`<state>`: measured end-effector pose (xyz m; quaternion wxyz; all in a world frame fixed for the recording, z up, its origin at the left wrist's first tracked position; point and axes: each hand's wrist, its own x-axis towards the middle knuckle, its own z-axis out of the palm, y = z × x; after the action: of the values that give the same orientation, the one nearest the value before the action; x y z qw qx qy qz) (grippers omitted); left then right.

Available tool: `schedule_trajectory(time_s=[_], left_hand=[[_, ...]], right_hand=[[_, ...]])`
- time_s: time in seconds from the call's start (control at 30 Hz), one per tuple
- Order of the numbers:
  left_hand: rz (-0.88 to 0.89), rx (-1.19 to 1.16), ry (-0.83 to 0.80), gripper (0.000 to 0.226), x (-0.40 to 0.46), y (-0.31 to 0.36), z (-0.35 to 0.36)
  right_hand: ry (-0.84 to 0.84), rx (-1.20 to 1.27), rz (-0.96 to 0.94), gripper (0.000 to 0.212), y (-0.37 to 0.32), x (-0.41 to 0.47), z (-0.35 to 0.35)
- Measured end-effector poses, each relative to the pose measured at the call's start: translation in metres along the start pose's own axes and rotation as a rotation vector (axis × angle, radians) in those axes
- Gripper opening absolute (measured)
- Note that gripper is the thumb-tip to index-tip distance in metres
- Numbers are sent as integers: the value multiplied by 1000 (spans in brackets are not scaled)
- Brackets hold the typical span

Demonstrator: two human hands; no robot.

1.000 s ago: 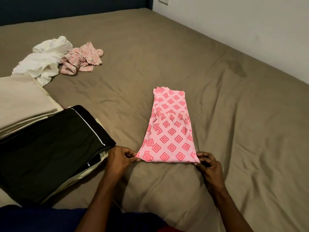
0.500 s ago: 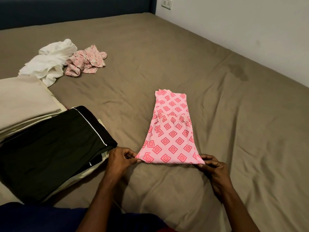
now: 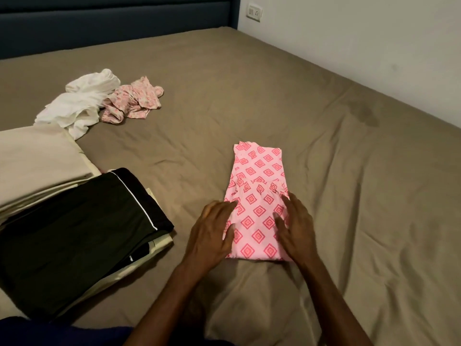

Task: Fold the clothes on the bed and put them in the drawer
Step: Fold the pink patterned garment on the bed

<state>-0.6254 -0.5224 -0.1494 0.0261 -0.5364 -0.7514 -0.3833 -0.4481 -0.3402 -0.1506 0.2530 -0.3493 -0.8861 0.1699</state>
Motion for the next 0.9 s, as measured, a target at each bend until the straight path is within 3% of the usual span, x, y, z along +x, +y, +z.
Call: schedule_trajectory(time_s=[0.13, 0.27, 0.43, 0.67, 0.8, 0.9], left_hand=[[49, 75, -244, 63, 60, -17, 38], [105, 361, -475, 62, 79, -62, 56], [85, 64, -333, 58, 51, -88, 53], [66, 26, -263, 57, 12, -90, 25], [160, 116, -295, 74, 19, -93, 27], [272, 74, -266, 62, 33, -81, 31]], right_hand=[[-231, -78, -103, 75, 9, 42, 32], [-350, -134, -106, 74, 49, 57, 55], [-242, 335, -86, 50, 59, 52, 33], [-240, 123, -93, 55, 103, 9, 6], [-312, 104, -203, 61, 103, 15, 0], [-315, 164, -319, 52, 94, 25, 2]])
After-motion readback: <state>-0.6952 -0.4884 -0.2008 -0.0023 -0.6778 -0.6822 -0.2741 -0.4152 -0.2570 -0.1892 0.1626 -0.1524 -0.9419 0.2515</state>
